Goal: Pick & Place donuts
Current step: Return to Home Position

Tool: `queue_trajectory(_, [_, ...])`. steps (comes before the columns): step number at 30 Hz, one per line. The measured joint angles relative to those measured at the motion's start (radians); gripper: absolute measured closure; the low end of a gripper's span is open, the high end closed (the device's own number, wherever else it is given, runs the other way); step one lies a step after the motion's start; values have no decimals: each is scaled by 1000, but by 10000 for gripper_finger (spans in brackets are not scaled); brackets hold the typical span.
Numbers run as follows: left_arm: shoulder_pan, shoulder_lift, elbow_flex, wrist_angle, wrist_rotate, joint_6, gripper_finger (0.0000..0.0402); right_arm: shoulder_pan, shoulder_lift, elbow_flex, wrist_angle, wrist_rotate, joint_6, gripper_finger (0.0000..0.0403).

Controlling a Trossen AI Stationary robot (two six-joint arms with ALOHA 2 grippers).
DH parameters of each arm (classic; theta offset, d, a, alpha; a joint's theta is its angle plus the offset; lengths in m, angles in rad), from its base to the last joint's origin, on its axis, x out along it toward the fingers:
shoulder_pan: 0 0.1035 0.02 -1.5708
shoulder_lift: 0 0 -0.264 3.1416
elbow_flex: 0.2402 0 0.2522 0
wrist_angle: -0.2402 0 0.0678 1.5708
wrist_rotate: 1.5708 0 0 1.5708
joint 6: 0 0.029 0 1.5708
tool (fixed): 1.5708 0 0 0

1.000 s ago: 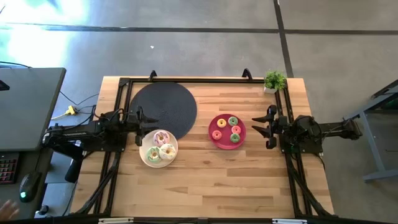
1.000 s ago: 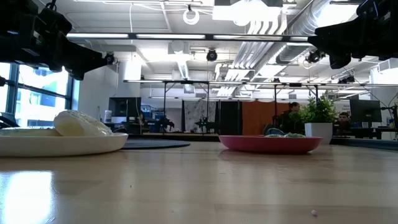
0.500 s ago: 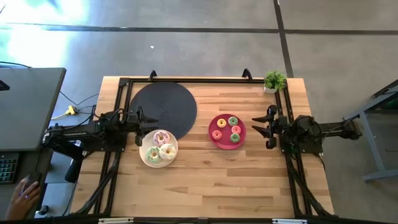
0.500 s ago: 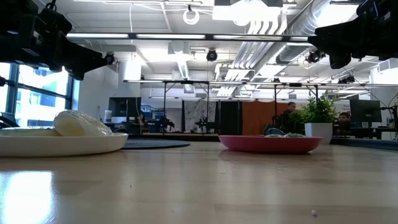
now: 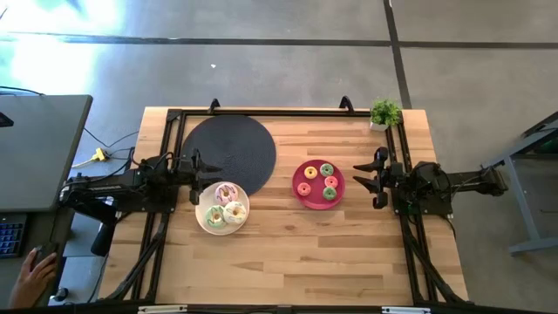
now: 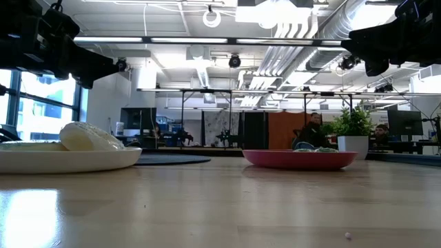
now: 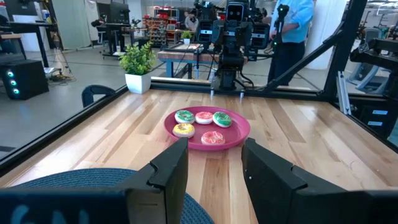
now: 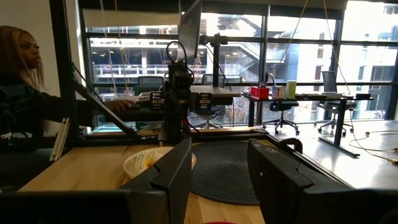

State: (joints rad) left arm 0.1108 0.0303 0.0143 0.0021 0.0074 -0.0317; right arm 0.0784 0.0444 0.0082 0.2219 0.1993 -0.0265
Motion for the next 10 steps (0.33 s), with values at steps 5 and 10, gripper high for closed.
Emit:
queue_trajectory(5, [0,0,0,0,0,0,259,0,0,0,0,0,0,257])
queue_trajectory(10, [0,0,0,0,0,0,259,0,0,0,0,0,0,257])
